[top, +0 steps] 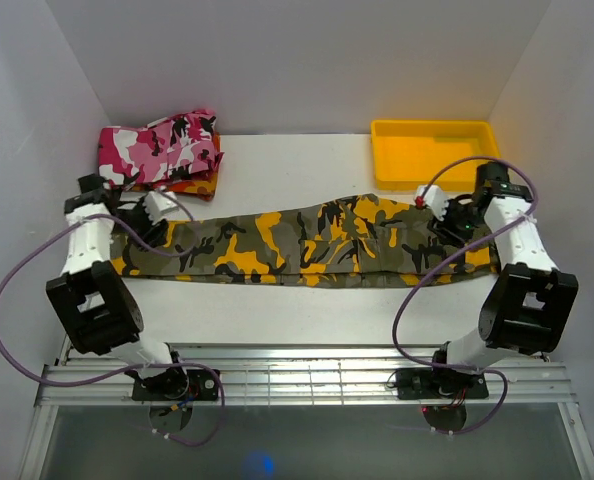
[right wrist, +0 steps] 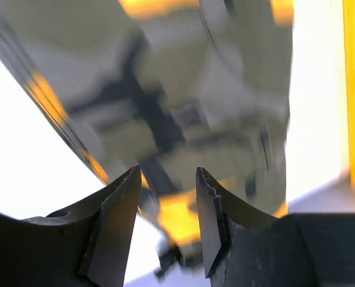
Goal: Fold and stack the trousers
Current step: Fold the trousers
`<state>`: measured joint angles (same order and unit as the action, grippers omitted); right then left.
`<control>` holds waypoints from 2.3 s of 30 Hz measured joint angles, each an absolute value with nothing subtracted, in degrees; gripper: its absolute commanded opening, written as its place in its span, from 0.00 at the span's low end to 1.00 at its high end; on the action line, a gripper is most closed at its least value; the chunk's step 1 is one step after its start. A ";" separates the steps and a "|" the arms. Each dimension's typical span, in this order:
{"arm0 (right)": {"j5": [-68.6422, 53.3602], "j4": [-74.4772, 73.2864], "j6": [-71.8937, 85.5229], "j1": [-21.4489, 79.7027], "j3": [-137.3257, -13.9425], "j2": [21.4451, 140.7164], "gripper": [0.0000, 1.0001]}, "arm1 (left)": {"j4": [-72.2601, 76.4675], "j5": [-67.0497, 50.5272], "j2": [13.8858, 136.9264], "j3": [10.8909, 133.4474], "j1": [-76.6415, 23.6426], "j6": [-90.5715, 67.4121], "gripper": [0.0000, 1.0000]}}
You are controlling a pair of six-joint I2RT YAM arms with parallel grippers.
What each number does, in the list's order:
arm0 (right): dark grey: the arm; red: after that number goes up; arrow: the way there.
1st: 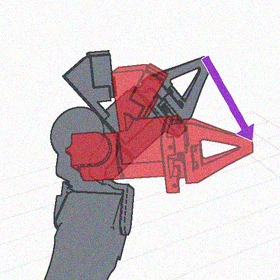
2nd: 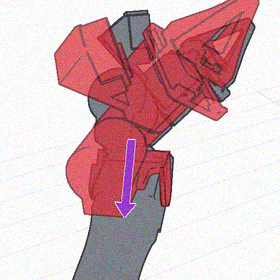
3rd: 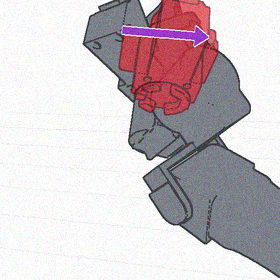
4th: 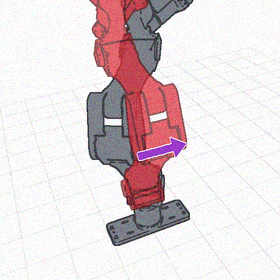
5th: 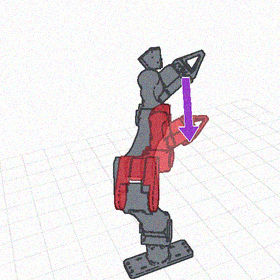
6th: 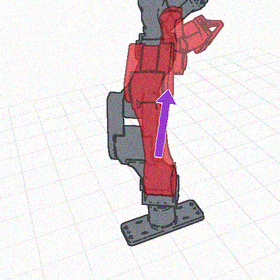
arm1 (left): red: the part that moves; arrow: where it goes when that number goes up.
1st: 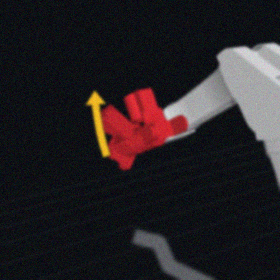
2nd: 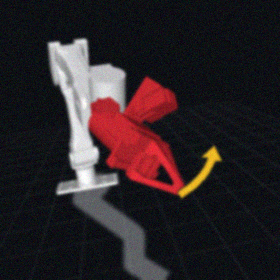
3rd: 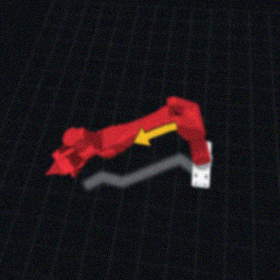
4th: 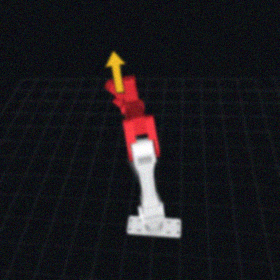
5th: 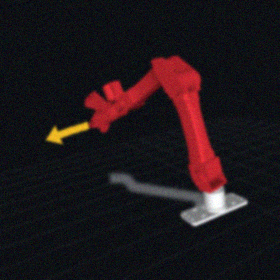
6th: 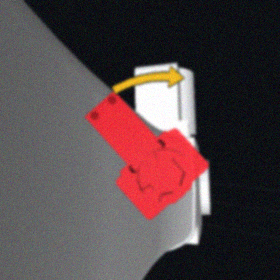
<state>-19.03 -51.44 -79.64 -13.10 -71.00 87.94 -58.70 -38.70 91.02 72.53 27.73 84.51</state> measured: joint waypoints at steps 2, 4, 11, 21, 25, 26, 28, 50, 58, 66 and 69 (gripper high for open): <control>-21.26 -51.44 -76.47 -7.25 -70.39 86.72 0.47 | -57.36 -39.77 88.58 72.27 18.28 78.63 0.57; -22.65 -49.84 -73.14 -0.93 -68.10 86.26 0.47 | -54.37 -41.12 86.98 71.44 9.50 72.16 0.57; -20.23 -42.68 -63.44 17.67 -57.78 87.37 0.47 | -46.13 -43.24 96.53 72.18 0.08 47.79 0.54; -12.51 -33.52 -57.84 23.20 -57.01 92.23 0.47 | -40.27 -40.12 104.53 72.75 1.02 32.73 0.55; -11.94 -33.06 -57.91 23.49 -56.73 92.60 0.49 | -39.40 -39.92 104.53 73.23 1.02 31.44 0.55; -11.97 -33.10 -58.06 23.51 -56.73 92.55 0.49 | -39.29 -39.90 104.53 73.23 1.02 31.29 0.55; -12.03 -33.15 -58.52 23.51 -56.55 92.20 0.49 | -39.03 -39.90 104.53 73.23 1.02 30.94 0.55; -11.05 -33.43 -60.97 23.77 -56.01 91.35 0.08 | -36.80 -39.57 104.38 71.44 1.06 29.34 0.56; -11.38 -40.91 -60.60 23.73 -63.55 86.52 0.08 | -36.42 -39.33 102.50 70.00 3.33 28.91 0.55; -12.21 -41.36 -60.95 23.77 -57.39 81.14 0.08 | -36.53 -39.00 101.67 68.66 5.61 28.84 0.56; -12.10 -40.77 -61.23 24.12 -52.29 83.50 0.08 | -37.26 -39.05 101.56 68.25 6.37 28.27 0.56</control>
<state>-12.10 -40.77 -61.23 24.12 -52.29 83.50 -37.26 -39.05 101.56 68.25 6.37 28.27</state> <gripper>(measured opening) 0.085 0.557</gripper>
